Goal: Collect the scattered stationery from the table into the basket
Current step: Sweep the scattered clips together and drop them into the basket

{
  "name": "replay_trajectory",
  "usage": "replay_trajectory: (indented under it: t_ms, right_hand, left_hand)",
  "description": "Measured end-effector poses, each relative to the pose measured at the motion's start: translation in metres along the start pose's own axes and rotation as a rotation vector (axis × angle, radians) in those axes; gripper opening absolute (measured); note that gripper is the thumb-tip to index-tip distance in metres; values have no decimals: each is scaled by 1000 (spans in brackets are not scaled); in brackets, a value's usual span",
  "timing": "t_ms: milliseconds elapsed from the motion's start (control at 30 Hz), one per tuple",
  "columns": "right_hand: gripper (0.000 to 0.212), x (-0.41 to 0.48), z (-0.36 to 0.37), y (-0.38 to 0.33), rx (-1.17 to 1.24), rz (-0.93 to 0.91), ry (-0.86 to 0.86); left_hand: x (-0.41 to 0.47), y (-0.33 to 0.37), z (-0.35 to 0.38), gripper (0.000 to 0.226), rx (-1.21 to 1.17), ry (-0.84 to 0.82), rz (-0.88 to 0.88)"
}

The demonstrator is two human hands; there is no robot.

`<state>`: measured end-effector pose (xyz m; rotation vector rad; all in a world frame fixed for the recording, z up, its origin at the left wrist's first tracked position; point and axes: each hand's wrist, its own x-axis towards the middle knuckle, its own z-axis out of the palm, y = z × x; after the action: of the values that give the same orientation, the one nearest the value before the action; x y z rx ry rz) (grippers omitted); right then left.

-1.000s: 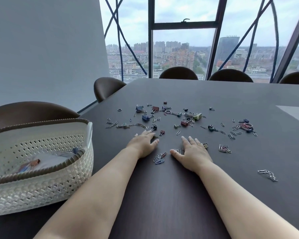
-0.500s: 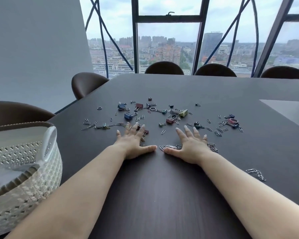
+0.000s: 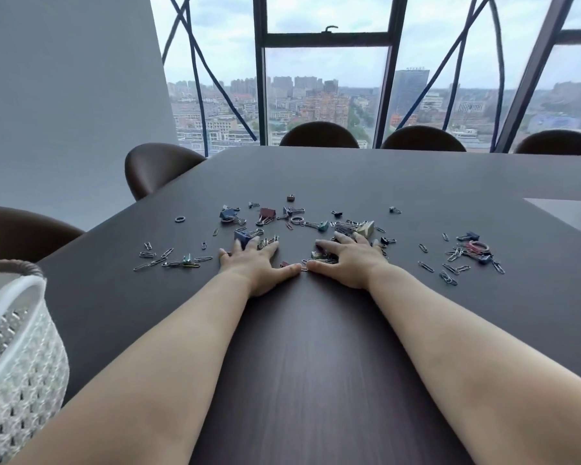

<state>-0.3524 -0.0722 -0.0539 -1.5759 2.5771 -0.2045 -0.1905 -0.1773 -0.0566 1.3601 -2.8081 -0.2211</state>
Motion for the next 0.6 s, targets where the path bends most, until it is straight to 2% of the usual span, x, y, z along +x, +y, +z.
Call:
replay_trajectory:
  t_ms: [100, 200, 333, 600]
  right_hand:
    - [44, -9, 0, -2, 31, -96, 127]
    - [30, -17, 1, -3, 78, -122, 197]
    - [27, -23, 4, -4, 119, -100, 263]
    - [35, -23, 5, -6, 97, -43, 281]
  left_hand:
    - [-1, -2, 1, 64, -48, 128, 108]
    - [-7, -3, 1, 37, -134, 192, 223]
    - [-13, -4, -1, 24, -219, 151, 271]
    - [-15, 0, -1, 25, -97, 247, 273]
